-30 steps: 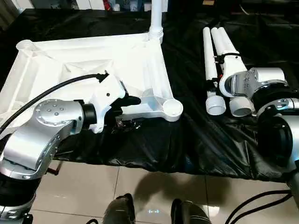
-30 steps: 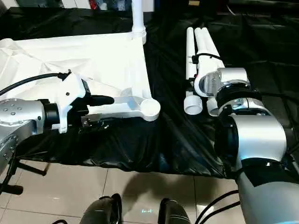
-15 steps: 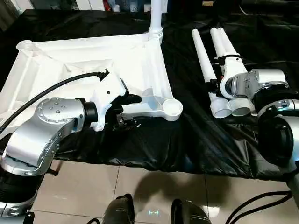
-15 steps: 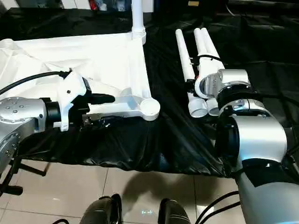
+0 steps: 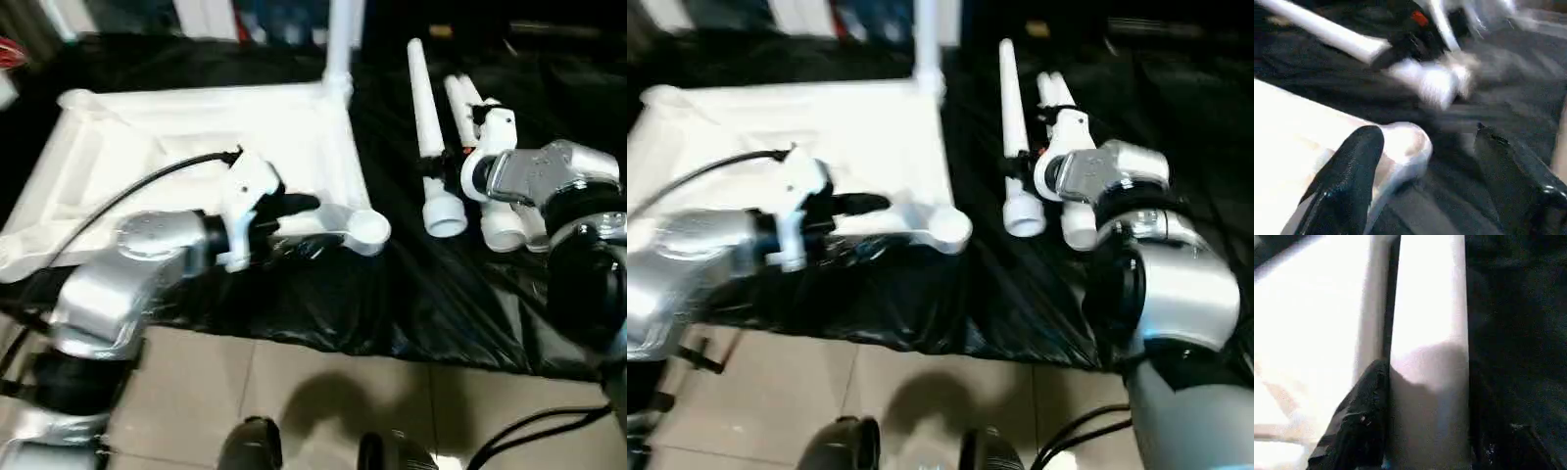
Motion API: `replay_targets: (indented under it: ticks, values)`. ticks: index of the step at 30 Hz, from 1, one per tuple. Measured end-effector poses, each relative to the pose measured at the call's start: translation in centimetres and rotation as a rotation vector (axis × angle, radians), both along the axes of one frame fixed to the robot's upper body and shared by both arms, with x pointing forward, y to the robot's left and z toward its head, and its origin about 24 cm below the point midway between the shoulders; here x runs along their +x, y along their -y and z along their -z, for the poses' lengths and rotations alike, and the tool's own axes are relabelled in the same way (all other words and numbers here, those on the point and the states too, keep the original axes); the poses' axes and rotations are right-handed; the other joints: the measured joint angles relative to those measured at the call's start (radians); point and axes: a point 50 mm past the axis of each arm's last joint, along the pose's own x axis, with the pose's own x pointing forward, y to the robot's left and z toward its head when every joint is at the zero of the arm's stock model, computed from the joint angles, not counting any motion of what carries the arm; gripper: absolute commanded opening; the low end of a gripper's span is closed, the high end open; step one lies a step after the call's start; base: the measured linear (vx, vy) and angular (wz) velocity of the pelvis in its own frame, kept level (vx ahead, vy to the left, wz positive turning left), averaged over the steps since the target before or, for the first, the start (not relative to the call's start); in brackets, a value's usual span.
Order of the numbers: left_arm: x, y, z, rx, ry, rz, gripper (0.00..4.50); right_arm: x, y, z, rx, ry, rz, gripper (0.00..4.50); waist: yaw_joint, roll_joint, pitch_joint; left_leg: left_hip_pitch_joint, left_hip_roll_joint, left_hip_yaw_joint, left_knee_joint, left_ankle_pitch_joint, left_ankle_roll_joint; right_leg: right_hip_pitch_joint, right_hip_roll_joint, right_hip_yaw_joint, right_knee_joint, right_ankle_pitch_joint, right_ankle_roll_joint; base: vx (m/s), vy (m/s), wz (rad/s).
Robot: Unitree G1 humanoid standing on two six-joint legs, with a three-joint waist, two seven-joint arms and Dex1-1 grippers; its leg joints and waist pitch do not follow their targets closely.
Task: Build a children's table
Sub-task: Pick table leg
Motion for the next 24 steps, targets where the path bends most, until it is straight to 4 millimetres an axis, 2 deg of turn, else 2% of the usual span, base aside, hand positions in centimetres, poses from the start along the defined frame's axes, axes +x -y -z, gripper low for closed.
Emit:
replay_targets:
  ticks: [1, 3, 5, 7, 9, 10, 12, 14, 18, 24]
  values:
    - [0.4, 0.4, 0.2, -0.020, -0.008, -0.022, 3.43, -0.1, -0.4, 0.4, 0.028, 0.018, -0.010, 1.83, 0.004, 0.000, -0.004, 0.000, 0.000, 0.000, 0.001, 0.002, 0.002, 0.000, 0.000, 0.000, 0.000, 0.002, 0.001, 0.000, 0.000, 0.00]
    - [1.5, 1.4, 0.1, -0.087, -0.032, -0.076, 3.43, -1.0, -0.6, 1.6, 0.078, 0.127, -0.021, 1.83, 0.025, 0.006, -0.011, -0.002, 0.000, -0.001, 0.004, 0.005, 0.004, 0.001, 0.000, -0.001, -0.001, 0.008, 0.004, 0.000, 0.000, 0.00]
    - [2.5, 1.8, -0.3, -0.129, -0.043, -0.136, 3.43, -2.1, -1.0, 2.6, 0.130, 0.222, -0.041, 1.83, 0.031, 0.019, -0.019, -0.003, -0.001, -0.001, 0.007, 0.005, 0.004, 0.002, -0.001, 0.000, -0.003, 0.014, 0.007, -0.026, 0.012, 0.01]
    - [3.5, 2.6, -0.7, -0.173, -0.057, -0.184, 3.43, -3.3, -0.4, 2.9, 0.164, 0.303, -0.043, 1.83, 0.040, 0.024, -0.022, -0.001, -0.001, -0.001, 0.009, 0.005, 0.004, 0.006, -0.002, 0.000, -0.005, 0.017, 0.011, -0.054, 0.022, 0.02]
    - [4.0, 3.0, -0.8, -0.196, -0.067, -0.215, 3.43, -4.2, -0.1, 2.9, 0.185, 0.346, -0.058, 1.83, 0.042, 0.026, -0.024, 0.006, -0.001, 0.000, 0.008, 0.005, 0.004, 0.014, -0.002, 0.001, -0.010, 0.022, 0.013, -0.057, 0.016, -0.01]
    - [4.1, 3.1, -0.7, -0.197, -0.074, -0.225, 3.43, -4.3, -0.1, 2.7, 0.190, 0.358, -0.066, 1.83, 0.039, 0.027, -0.025, 0.008, -0.001, 0.000, 0.007, 0.006, 0.003, 0.016, -0.002, 0.001, -0.014, 0.022, 0.017, -0.054, 0.017, -0.07]
    - [4.5, 4.0, -0.2, -0.241, -0.131, -0.239, 3.43, -6.0, 0.1, 2.1, 0.225, 0.432, -0.106, 1.83, 0.046, 0.032, -0.030, 0.010, -0.001, -0.001, -0.001, 0.008, 0.003, 0.021, -0.002, -0.001, -0.027, 0.029, 0.024, 0.000, 0.000, 0.00]
    - [4.7, 4.3, 0.2, -0.276, -0.179, -0.255, 3.43, -7.3, -0.6, 2.3, 0.276, 0.454, -0.158, 1.82, 0.044, 0.039, -0.036, 0.016, -0.003, -0.001, -0.007, 0.009, 0.005, 0.028, -0.002, -0.001, -0.038, 0.035, 0.026, 0.000, 0.000, 0.00]
    - [4.3, 6.2, -0.6, -0.432, -0.296, -0.162, 3.43, -10.0, -1.3, 2.3, 0.322, 0.480, -0.249, 1.82, 0.050, 0.040, -0.039, 0.017, -0.004, -0.001, -0.007, 0.010, 0.006, 0.031, -0.003, -0.001, -0.041, 0.036, 0.027, 0.000, 0.000, 0.00]
    - [3.1, 7.8, -1.8, -0.577, -0.408, -0.022, 3.43, -11.7, -2.4, 1.4, 0.354, 0.505, -0.364, 1.82, 0.047, 0.041, -0.046, 0.014, -0.006, -0.001, -0.007, 0.011, 0.008, 0.031, -0.004, -0.001, -0.045, 0.036, 0.027, 0.000, 0.000, 0.00]
